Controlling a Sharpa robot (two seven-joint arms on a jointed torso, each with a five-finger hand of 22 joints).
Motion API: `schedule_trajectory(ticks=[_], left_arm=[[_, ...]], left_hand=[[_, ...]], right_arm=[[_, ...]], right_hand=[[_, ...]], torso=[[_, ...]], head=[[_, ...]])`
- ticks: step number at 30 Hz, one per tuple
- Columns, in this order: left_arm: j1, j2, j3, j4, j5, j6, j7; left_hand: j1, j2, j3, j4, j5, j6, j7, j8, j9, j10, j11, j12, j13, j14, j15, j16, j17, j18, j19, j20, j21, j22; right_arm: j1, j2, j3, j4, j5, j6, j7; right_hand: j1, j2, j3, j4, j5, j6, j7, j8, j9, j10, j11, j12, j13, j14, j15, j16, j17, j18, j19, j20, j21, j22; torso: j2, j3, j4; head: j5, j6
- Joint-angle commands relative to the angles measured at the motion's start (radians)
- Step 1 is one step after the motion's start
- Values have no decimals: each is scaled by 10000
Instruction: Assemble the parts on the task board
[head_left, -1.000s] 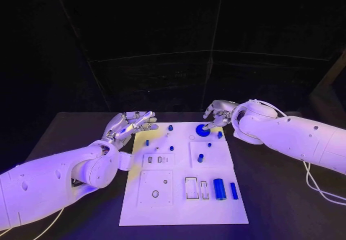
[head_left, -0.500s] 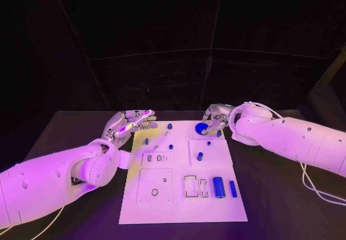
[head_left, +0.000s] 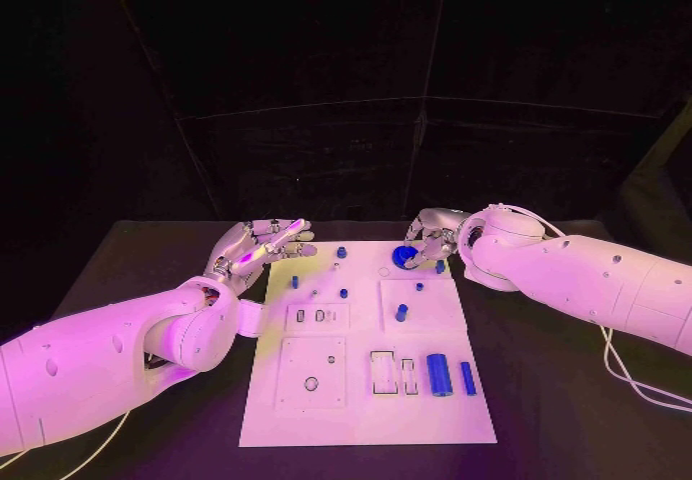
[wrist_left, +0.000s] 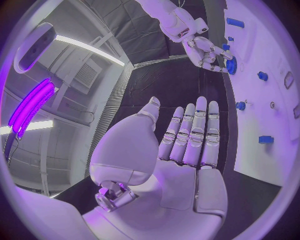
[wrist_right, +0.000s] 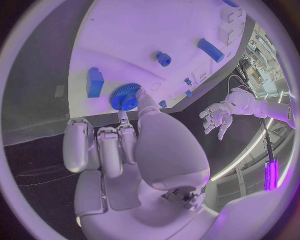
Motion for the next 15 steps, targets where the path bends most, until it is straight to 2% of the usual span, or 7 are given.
schedule_trajectory(ticks=[1, 5, 8, 15], left_arm=[[14, 3, 10, 8, -7, 136, 30], [14, 1, 10, 5, -7, 146, 24], [14, 1, 10, 3, -7, 156, 18], [14, 2, 10, -2, -7, 177, -2]], left_hand=[[12, 109, -49, -34, 57, 86, 127, -54, -8, 93, 1, -60, -17, 38, 0, -60, -6, 150, 66, 7, -53, -13], [12, 109, -49, -34, 57, 86, 127, -54, -8, 93, 1, -60, -17, 38, 0, -60, -6, 150, 66, 7, -53, -13], [12, 109, -49, -34, 57, 86, 127, -54, -8, 93, 1, -60, -17, 38, 0, -60, -6, 150, 66, 7, -53, -13], [12, 109, -49, -34, 57, 86, 127, -54, -8, 93, 1, -60, -17, 38, 0, -60, -6, 150, 66, 7, -53, -13]], right_arm=[[-20, 39, -19, -27, -67, -38, 136], [-22, 73, -19, -45, -191, -222, 119], [-28, 90, -20, -51, -489, -410, 122], [-78, 124, -20, -21, -1266, -834, 111]], right_hand=[[124, 149, 107, -76, -94, 229, -10, 111, 21, 100, -50, 49, 1066, 880, -19, 57, 1911, -145, 91, 0, 77, 135], [274, 361, 364, -204, -379, 588, -44, 176, 16, 151, -83, 83, 1123, 886, -58, 68, 1942, -157, 134, -34, 104, 200], [581, 557, 746, -460, -835, 918, -108, 186, -9, 189, -141, 104, 1166, 891, -125, 75, 1964, -170, 179, -89, 131, 267], [738, 578, 1184, -766, -930, 1235, -170, 101, -53, 208, -200, 99, 1189, 902, -186, 92, 2017, -183, 215, -154, 154, 328]], torso=[[1, 4, -7], [-2, 7, -6], [-1, 7, -5], [-2, 7, -9]], head=[[1, -2], [-7, -5], [-15, -11], [-24, -19]])
